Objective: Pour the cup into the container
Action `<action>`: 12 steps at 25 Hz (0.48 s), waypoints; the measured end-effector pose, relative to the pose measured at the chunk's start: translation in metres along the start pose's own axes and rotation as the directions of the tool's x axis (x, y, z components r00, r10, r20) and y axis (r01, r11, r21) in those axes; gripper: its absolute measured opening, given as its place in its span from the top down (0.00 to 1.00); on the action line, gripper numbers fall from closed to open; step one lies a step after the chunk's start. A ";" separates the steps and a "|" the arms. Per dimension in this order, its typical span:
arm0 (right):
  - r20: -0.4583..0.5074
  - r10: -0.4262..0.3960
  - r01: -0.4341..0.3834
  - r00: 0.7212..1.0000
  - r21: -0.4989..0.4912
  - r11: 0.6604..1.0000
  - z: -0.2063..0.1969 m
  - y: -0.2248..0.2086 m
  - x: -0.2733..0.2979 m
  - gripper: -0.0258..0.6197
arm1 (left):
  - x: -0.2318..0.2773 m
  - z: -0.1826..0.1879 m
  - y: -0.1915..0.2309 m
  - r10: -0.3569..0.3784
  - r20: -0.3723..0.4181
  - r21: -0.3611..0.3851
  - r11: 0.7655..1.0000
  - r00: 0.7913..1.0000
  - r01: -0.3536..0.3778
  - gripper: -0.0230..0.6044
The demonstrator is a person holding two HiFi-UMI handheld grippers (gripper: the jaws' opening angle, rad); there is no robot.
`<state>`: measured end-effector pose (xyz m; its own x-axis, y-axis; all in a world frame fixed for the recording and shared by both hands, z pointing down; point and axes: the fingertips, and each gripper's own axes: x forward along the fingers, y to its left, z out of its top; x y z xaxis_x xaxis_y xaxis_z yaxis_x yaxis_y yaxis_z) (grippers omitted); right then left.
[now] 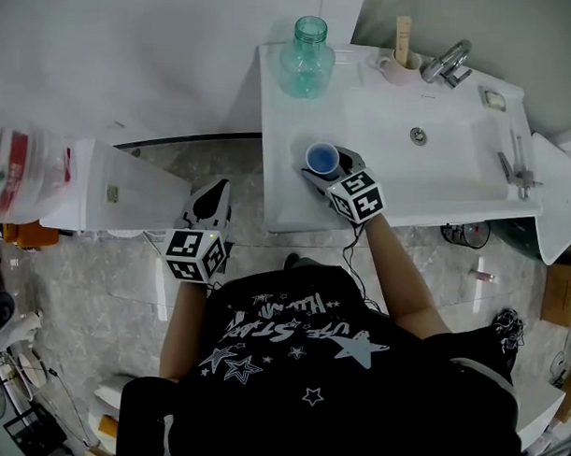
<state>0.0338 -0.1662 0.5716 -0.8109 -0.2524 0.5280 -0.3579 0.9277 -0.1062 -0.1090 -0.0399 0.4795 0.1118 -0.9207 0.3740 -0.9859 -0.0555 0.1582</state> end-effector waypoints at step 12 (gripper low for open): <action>0.018 -0.057 0.056 0.998 0.025 0.998 0.005 -0.012 -0.003 0.50 | -0.001 0.008 0.003 0.006 -0.001 -0.003 1.000 1.000 -0.006 0.94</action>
<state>0.0385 -0.1774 0.5670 -0.7976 -0.3095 0.5178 -0.4143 0.9050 -0.0971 -0.1131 -0.0423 0.4719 0.1061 -0.9206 0.3758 -0.9862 -0.0491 0.1583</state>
